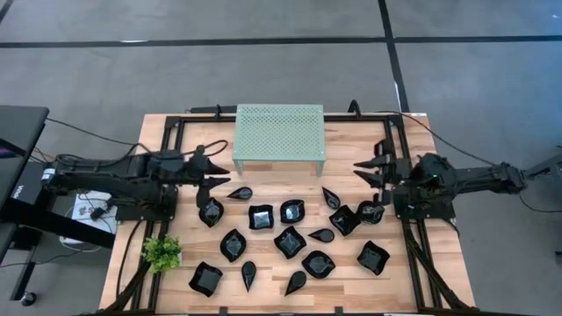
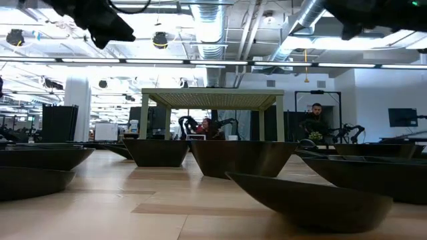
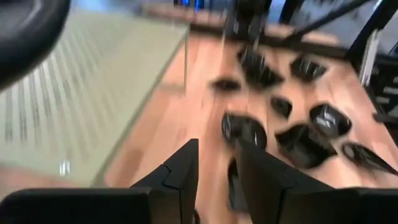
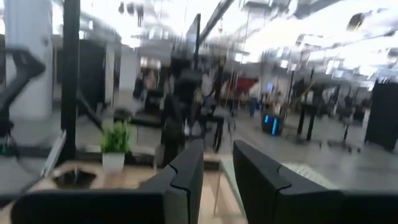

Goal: Pick & Place Mini shaped plates
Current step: Put the leaf-shaped plate on the shelf

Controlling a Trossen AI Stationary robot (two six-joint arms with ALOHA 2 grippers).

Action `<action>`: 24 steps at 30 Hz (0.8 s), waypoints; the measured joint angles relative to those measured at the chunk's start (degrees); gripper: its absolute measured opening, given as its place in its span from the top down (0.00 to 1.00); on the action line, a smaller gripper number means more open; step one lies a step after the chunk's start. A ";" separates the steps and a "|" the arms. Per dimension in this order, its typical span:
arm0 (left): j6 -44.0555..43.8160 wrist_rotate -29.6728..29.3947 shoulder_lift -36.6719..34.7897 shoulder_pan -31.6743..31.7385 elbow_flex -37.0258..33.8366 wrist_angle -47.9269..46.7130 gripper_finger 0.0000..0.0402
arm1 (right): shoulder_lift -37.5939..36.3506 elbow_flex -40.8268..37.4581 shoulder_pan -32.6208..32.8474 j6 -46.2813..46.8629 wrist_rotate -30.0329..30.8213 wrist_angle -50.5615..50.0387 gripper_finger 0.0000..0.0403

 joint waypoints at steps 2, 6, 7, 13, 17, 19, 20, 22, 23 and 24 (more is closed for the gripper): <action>-4.45 0.01 2.24 0.00 2.76 -5.65 0.73 | 6.37 3.20 -0.14 -1.33 0.24 -1.51 0.80; -14.02 0.02 5.92 0.00 3.24 -15.48 0.73 | 16.68 8.44 -0.19 -3.28 1.75 -5.81 0.80; -16.83 0.03 6.82 0.00 3.24 -18.56 0.73 | 19.25 9.37 -0.19 -3.29 2.94 -6.69 0.80; -24.64 -1.48 12.34 0.02 2.43 -28.98 0.73 | 30.15 14.68 -0.24 -3.99 9.19 -8.59 0.80; -27.89 -0.07 15.36 0.02 -0.57 -28.59 0.73 | 34.97 18.35 -0.22 -3.19 9.23 -12.03 0.80; -29.92 2.15 16.52 0.02 -2.35 -28.44 0.73 | 37.12 19.80 -0.08 -2.36 9.23 -14.44 0.80; -30.58 2.97 17.05 0.00 -3.19 -28.51 0.72 | 38.11 20.18 -0.08 -2.19 9.25 -15.73 0.80; -30.89 3.87 17.72 0.00 -4.54 -28.39 0.70 | 40.29 21.33 -0.08 -2.21 9.25 -16.28 0.80; -30.94 3.89 17.95 0.00 -4.99 -28.32 0.68 | 41.03 21.73 -0.08 -2.22 9.27 -16.32 0.80; -30.98 3.87 18.18 0.00 -5.45 -27.72 0.67 | 41.89 22.33 -0.08 -2.21 9.27 -16.32 0.80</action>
